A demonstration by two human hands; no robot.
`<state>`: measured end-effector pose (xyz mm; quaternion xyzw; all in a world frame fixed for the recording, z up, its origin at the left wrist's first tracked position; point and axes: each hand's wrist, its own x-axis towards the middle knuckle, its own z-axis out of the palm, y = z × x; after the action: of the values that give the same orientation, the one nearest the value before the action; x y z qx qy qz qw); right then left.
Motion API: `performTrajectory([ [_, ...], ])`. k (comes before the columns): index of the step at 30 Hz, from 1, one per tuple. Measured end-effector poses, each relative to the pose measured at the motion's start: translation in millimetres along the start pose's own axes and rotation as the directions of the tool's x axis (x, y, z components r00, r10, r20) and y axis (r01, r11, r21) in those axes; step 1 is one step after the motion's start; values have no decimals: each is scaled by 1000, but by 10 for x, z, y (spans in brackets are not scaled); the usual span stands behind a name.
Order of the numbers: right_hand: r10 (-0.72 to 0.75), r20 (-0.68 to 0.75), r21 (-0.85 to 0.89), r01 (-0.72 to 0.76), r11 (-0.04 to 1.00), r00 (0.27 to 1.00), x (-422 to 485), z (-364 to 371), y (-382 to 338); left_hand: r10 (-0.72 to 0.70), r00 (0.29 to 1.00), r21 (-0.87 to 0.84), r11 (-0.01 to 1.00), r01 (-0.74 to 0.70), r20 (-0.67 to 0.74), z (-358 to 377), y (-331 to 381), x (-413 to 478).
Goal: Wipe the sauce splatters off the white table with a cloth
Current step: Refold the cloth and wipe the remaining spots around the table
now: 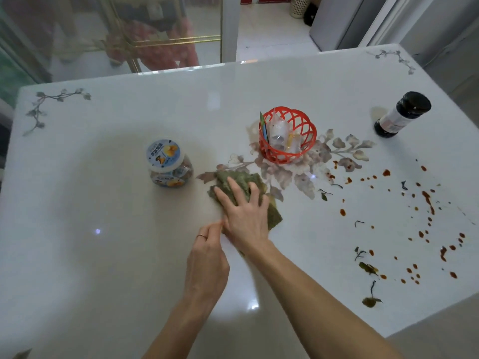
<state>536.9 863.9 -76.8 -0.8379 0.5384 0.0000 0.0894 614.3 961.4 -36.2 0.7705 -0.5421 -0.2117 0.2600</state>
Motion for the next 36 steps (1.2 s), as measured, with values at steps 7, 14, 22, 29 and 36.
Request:
performTrajectory([
  [7,46,33,48,-47,998,998,402,-40,0,11,999,40,999,-10,-45,-71,-68,443],
  [14,447,-237,69,-444,893,862,-55,59,559,27,1000,41,999,-28,13,46,-21,472],
  [22,424,-294,6,-442,897,857,83,33,963,144,980,76,985,-156,137,306,352,576],
  [29,504,-245,10,-518,855,828,52,31,950,188,958,88,973,-211,216,505,595,692],
  [36,534,-208,48,-537,842,819,448,-103,1359,165,950,169,962,-214,264,604,766,879],
])
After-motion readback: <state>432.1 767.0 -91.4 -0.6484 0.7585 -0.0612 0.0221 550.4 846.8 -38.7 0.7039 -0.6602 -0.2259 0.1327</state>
